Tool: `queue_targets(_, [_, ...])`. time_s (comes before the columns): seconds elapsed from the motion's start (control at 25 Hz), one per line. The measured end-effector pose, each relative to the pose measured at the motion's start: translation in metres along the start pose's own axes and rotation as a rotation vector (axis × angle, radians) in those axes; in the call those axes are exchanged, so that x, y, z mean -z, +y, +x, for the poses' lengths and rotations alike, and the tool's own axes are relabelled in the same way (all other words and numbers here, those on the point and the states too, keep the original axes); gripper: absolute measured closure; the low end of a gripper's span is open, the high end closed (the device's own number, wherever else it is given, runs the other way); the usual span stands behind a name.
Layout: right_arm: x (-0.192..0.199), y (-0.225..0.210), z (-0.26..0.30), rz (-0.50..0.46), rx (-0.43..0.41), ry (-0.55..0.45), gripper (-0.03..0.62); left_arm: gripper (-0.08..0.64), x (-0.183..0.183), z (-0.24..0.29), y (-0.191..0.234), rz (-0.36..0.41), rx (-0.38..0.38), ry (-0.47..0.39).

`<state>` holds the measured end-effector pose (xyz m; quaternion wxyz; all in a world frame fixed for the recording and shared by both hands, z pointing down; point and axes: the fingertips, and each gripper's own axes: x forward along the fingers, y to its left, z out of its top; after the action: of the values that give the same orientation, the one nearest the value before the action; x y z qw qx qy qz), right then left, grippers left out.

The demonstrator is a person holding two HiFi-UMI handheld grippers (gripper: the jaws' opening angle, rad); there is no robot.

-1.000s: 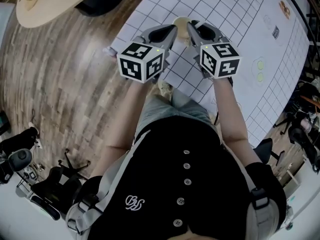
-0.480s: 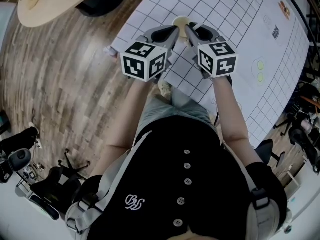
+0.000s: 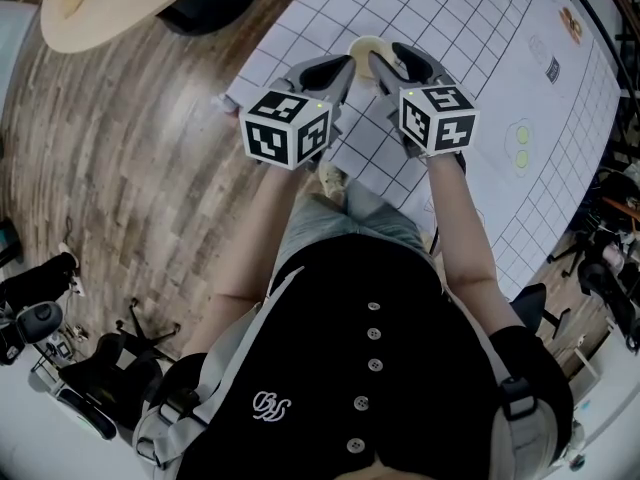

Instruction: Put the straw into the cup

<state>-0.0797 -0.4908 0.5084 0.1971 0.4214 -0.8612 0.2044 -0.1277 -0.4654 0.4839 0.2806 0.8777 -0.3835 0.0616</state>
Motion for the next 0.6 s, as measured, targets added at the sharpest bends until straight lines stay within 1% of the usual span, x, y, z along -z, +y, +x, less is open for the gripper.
queue_targets(0.2, [-0.007, -0.007, -0.008, 0.012, 0.013, -0.034, 0.428, 0.563, 0.000, -0.002, 0.002, -0.010, -0.009, -0.008])
queue_targets(0.32, [-0.010, -0.001, -0.013, 0.026, -0.025, -0.045, 0.437, 0.563, -0.003, -0.004, 0.002, -0.012, -0.016, -0.016])
queue_targets(0.4, [-0.013, 0.002, -0.016, 0.026, -0.048, -0.056, 0.478, 0.563, -0.006, -0.005, 0.001, -0.005, -0.017, -0.022])
queue_targets(0.56, [-0.029, 0.007, -0.024, 0.023, -0.061, -0.109, 0.529, 0.563, -0.013, -0.006, -0.004, 0.013, -0.012, -0.034])
queue_targets(0.6, [-0.032, 0.011, -0.027, 0.020, -0.078, -0.118, 0.567, 0.563, -0.014, -0.007, -0.006, 0.015, -0.012, -0.037])
